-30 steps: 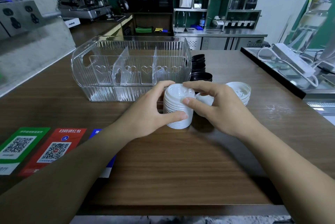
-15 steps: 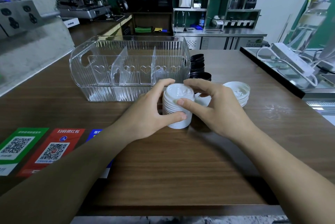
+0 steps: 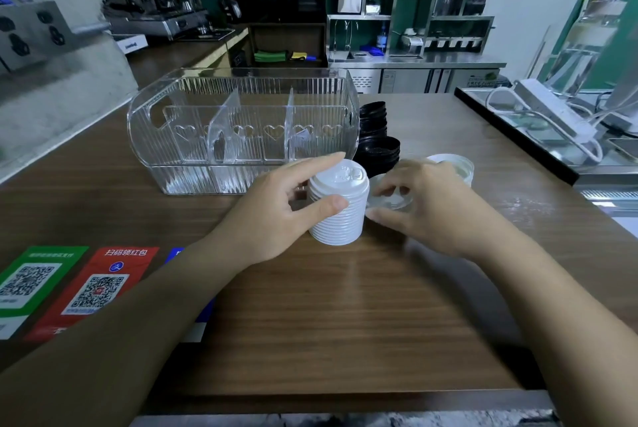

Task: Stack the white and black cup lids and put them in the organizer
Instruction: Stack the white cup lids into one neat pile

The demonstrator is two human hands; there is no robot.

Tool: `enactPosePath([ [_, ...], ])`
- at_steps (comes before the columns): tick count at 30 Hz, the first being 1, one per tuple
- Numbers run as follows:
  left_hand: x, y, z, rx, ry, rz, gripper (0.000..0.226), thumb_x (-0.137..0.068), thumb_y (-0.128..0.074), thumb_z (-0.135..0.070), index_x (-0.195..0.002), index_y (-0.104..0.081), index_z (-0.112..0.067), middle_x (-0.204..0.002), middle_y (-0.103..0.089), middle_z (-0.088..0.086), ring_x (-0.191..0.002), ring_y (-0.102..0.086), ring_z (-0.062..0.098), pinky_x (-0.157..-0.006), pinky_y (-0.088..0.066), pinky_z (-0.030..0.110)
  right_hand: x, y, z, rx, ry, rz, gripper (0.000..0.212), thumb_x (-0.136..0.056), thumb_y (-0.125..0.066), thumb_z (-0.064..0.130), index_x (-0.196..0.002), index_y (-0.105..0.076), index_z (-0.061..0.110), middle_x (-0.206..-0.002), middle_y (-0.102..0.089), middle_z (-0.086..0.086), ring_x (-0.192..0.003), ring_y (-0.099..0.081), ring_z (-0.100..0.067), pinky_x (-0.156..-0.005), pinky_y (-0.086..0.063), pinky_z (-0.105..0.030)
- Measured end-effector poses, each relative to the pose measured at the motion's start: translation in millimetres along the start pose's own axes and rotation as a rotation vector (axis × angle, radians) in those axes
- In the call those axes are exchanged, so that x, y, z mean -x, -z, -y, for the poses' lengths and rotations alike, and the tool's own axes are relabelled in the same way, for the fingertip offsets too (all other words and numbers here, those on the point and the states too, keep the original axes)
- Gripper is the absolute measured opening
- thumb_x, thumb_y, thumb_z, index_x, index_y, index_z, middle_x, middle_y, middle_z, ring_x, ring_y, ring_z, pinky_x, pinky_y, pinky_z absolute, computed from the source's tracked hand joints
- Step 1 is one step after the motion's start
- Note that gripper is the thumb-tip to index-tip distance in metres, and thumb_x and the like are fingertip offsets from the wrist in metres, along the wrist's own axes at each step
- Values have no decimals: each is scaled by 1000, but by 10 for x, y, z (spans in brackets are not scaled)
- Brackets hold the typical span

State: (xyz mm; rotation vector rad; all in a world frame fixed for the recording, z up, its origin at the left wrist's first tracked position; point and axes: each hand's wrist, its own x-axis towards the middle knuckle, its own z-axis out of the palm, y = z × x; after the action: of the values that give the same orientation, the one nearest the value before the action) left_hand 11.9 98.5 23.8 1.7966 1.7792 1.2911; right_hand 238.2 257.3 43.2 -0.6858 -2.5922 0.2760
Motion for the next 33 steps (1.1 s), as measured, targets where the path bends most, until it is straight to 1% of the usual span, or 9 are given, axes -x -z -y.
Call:
enactPosePath([
  [3,-4,0,-2,82,30,-10,78,-93,-85,-53,-165,-61,-33,-158,-69,-17,-148,-62,-1,-127,-52,40,-16,-37,3,87,11,44,25,-85,-85,51,-79,-66,36,-84,-61,9,-86,-55,-19,-81,-30,-39],
  [6,-3,-5,14,142,45,-17,80,-91,-89,-47,-164,-63,-27,-157,-71,-12,-147,-65,4,-126,-53,43,-22,-13,-10,64,2,47,38,-86,-85,39,-65,-53,36,-78,-57,5,-81,-49,-18,-80,-31,-42],
  [12,-5,-11,40,96,15,-28,75,-93,-88,-47,-162,-65,-27,-156,-72,-14,-147,-65,3,-125,-54,42,-20,-63,-42,28,-19,4,27,-92,-83,28,-69,-69,25,-82,-63,4,-80,-55,-18,-88,-45,-48],
  [17,-7,-18,37,65,7,-31,73,-94,-86,-51,-161,-65,-29,-152,-73,-17,-145,-65,1,-124,-55,41,-30,-54,37,38,-70,-27,16,-98,-73,17,-82,-72,17,-92,-65,8,-84,-57,-21,-83,-40,-39],
  [21,-10,-11,37,54,5,-29,72,-94,-85,-53,-160,-66,-30,-149,-74,-18,-144,-66,2,-122,-56,44,-21,-33,67,22,-113,1,15,-97,-75,22,-85,-71,15,-93,-68,5,-87,-60,-22,-76,-34,-32],
  [24,-10,-11,46,41,12,-30,71,-94,-84,-56,-159,-66,-35,-149,-74,-21,-145,-65,2,-125,-54,46,-14,-24,92,-14,-139,-1,16,-92,-79,24,-83,-69,17,-86,-69,5,-82,-61,-21,-64,-37,-28],
  [29,-15,-7,64,29,6,-30,69,-96,-85,-55,-159,-66,-35,-151,-72,-22,-147,-63,2,-127,-51,47,1,59,115,-203,-173,-39,18,-91,-87,29,-79,-76,19,-80,-73,3,-69,-61,-11,-62,-46,-30],
  [31,-15,-1,61,16,2,-33,69,-95,-83,-56,-159,-66,-34,-150,-72,-22,-146,-63,1,-128,-51,45,13,101,134,-267,-163,-66,19,-95,-86,27,-79,-78,19,-76,-73,6,-62,-59,-1,-57,-42,-18],
  [33,-15,-2,53,4,-4,-34,70,-95,-82,-58,-158,-66,-34,-150,-73,-22,-145,-64,1,-127,-51,44,8,129,144,-301,-191,-123,22,-98,-82,25,-78,-77,19,-70,-70,8,-56,-57,1,-55,-41,-12],
])
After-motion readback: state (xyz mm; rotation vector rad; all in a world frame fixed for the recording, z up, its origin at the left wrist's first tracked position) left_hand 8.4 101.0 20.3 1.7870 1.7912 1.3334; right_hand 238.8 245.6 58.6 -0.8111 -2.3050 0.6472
